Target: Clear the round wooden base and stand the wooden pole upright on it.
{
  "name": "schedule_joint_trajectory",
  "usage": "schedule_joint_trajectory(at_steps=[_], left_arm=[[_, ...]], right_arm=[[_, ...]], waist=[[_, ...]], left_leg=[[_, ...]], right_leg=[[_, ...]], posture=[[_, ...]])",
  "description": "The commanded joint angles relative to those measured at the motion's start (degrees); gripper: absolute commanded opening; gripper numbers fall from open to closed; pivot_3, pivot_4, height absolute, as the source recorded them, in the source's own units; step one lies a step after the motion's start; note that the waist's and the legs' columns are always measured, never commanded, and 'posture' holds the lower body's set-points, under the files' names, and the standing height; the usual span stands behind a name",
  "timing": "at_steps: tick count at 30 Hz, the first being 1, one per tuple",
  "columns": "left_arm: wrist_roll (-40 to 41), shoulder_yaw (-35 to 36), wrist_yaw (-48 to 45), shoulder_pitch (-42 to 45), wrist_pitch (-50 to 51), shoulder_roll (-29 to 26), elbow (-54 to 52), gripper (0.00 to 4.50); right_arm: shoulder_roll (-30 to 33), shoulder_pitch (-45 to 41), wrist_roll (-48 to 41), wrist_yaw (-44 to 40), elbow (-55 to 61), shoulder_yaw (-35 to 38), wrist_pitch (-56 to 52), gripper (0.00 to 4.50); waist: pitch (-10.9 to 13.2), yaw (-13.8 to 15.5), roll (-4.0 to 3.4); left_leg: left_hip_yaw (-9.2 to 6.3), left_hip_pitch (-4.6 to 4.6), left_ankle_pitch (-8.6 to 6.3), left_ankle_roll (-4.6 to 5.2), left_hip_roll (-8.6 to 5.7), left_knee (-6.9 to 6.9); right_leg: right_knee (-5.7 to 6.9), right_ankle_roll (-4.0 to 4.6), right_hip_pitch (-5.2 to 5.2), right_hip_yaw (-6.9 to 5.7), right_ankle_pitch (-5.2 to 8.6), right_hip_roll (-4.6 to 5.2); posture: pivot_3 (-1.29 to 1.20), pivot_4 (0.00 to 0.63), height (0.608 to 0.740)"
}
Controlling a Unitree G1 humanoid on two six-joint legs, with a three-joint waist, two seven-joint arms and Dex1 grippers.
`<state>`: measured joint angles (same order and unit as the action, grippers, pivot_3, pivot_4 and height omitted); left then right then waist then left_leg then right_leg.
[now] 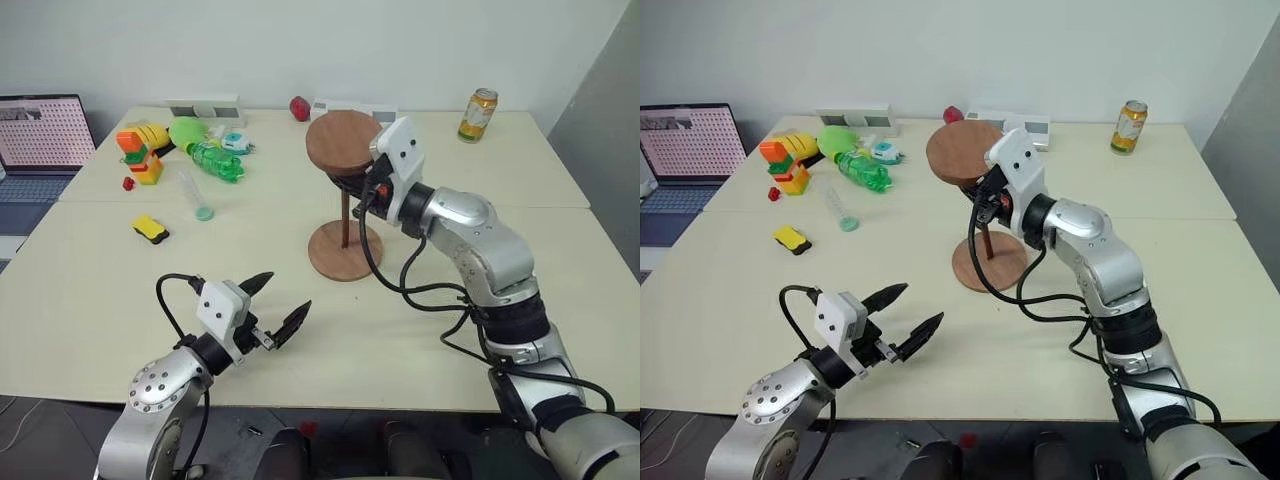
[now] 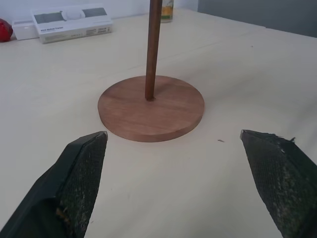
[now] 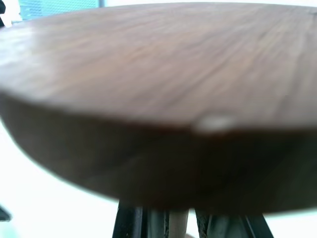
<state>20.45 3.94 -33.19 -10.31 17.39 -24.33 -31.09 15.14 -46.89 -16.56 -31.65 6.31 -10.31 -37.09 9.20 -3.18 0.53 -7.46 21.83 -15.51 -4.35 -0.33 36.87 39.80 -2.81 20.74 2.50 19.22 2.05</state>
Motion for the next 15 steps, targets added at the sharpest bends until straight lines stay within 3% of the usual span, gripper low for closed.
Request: schedule_joint_trajectory(at_steps=[1, 11, 15], left_arm=[[1.2, 0.9, 0.1, 0.4, -0.2, -0.5, -1.7, 4.50], [1.2, 1.3, 0.1, -0.2, -0.1, -0.6, -2.0, 4.50], [1.1, 1.2, 0.3, 0.0, -0.1, -0.5, -1.7, 4.50]], right_arm=[[-0.1, 2.1, -1.5, -1.2, -3.0, -1.0, -7.2, 0.39], [1.3, 1.8, -1.0, -2.9, -4.2, -1.6, -9.4, 0.39], [0.2, -1.7, 1.0, -2.9, -10.1, -1.6, -6.6, 0.39]], waist=[[0.0, -0.1, 0.00], [-0.1, 0.0, 0.03], [-0.1, -0.1, 0.04]], left_leg=[[0.00, -0.01, 0.00, 0.00, 0.00, 0.00], [-0.05, -0.47, -0.01, 0.01, 0.01, -0.23], [0.03, -0.81, -0.01, 0.01, 0.00, -0.53]], right_leg=[[0.00, 0.00, 0.00, 0.00, 0.00, 0.00], [-0.38, 0.00, -0.56, -0.08, 0.00, 0.00], [-0.57, 0.00, -0.76, 0.03, 0.00, 0.00]], posture=[[0.00, 0.150, 0.740], [0.00, 0.150, 0.740], [0.00, 0.150, 0.740]])
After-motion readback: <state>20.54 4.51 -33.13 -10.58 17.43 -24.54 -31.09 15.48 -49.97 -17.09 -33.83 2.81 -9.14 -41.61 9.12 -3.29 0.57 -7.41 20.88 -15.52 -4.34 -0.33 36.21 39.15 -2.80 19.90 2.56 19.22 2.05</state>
